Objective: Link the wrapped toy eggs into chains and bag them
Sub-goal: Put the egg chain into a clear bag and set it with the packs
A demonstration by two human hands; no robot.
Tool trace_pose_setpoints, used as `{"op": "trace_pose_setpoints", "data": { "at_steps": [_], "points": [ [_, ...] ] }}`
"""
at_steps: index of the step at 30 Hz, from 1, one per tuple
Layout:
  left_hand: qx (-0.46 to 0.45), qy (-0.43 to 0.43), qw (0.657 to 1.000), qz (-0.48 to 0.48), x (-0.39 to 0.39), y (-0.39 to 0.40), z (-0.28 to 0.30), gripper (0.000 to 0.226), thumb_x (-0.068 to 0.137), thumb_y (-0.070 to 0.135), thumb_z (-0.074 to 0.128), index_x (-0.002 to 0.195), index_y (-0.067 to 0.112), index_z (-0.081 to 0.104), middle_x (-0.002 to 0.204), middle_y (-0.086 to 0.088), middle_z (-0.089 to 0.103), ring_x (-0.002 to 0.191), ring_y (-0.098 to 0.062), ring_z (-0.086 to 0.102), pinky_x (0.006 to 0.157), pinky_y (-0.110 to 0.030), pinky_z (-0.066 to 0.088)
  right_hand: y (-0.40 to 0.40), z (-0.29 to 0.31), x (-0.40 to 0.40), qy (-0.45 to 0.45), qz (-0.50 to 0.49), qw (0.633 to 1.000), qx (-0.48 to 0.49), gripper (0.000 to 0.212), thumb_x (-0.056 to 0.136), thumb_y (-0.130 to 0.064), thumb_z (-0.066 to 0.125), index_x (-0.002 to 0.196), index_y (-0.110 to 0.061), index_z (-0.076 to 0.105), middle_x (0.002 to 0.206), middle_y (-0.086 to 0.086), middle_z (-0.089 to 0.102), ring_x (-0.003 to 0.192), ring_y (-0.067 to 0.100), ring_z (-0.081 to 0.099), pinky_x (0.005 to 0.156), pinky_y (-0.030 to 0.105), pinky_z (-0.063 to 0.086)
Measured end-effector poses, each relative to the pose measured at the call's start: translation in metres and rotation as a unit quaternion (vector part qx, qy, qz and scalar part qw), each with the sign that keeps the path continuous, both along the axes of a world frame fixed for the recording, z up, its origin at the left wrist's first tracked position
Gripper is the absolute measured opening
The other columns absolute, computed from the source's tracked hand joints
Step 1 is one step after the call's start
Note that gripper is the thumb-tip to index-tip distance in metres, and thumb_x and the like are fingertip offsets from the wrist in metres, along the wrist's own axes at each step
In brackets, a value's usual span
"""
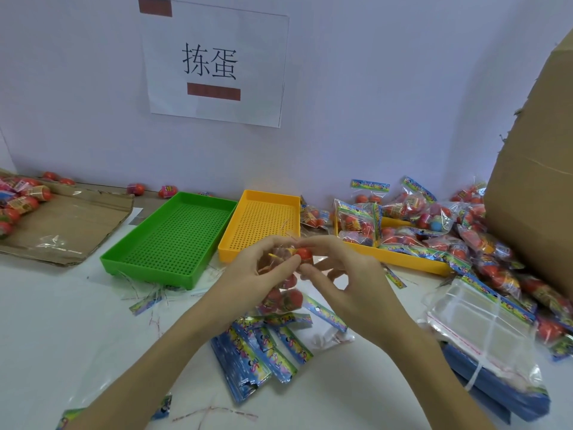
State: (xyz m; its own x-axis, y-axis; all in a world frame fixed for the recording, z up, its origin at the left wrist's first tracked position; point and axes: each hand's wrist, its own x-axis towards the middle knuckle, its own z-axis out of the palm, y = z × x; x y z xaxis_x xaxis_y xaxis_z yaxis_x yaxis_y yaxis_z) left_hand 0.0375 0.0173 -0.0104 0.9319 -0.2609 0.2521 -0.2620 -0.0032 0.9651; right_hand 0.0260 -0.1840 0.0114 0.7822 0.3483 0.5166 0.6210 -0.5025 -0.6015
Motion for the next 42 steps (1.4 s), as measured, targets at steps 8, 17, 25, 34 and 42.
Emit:
{"op": "trace_pose_setpoints", "data": {
  "at_steps": [8, 17, 25, 34, 42],
  "points": [
    [-0.037, 0.015, 0.999, -0.014, -0.004, -0.007, 0.000, 0.036, 0.091, 0.041, 0.068, 0.127, 0.034, 0.071, 0.105, -0.004, 0.076, 0.096, -0.014, 0.072, 0.076, -0.025, 0.061, -0.002, -0.001, 0.001, -0.052, -0.062, 0.995, -0.054, 0.035, 0.090, -0.026, 0.079, 0.121, -0.034, 0.065, 0.111, -0.023, 0.072, 0.093, 0.002, 0.070, 0.076, 0.034, 0.057],
    [-0.006, -0.067, 0.996, 0.062, -0.005, -0.008, 0.005, 0.026, 0.105, 0.023, 0.054, 0.122, 0.022, 0.075, 0.123, -0.005, 0.070, 0.104, -0.009, 0.070, 0.081, -0.017, 0.058, 0.004, -0.007, 0.001, -0.117, -0.060, 0.987, -0.093, 0.027, 0.093, -0.022, 0.075, 0.118, -0.029, 0.067, 0.120, -0.007, 0.058, 0.096, 0.006, 0.062, 0.080, 0.028, 0.057],
    [0.018, -0.098, 0.992, 0.079, -0.007, -0.015, 0.000, 0.025, 0.104, 0.017, 0.057, 0.123, 0.018, 0.074, 0.119, 0.002, 0.074, 0.110, -0.015, 0.071, 0.094, -0.034, 0.059, 0.003, -0.004, 0.000, -0.213, -0.117, 0.959, -0.144, 0.020, 0.095, -0.031, 0.072, 0.114, -0.026, 0.075, 0.115, -0.011, 0.070, 0.098, 0.011, 0.067, 0.081, 0.038, 0.054],
    [-0.116, 0.006, 0.991, 0.068, -0.007, -0.015, 0.004, 0.026, 0.108, 0.019, 0.053, 0.118, 0.017, 0.077, 0.110, -0.006, 0.079, 0.101, -0.024, 0.077, 0.081, -0.028, 0.061, 0.012, -0.005, -0.004, -0.152, -0.120, 0.972, -0.135, 0.008, 0.099, -0.023, 0.067, 0.100, -0.015, 0.070, 0.095, -0.003, 0.067, 0.082, 0.017, 0.063, 0.073, 0.033, 0.056],
    [-0.055, 0.112, 0.991, 0.045, -0.001, -0.015, -0.005, 0.048, 0.094, 0.063, 0.061, 0.121, 0.023, 0.070, 0.109, -0.003, 0.079, 0.105, -0.023, 0.075, 0.092, -0.037, 0.059, 0.008, -0.014, 0.005, -0.099, -0.104, 0.980, -0.140, 0.023, 0.101, -0.025, 0.060, 0.089, -0.007, 0.066, 0.089, 0.002, 0.063, 0.078, 0.016, 0.054, 0.070, 0.024, 0.043]
  ]
}}
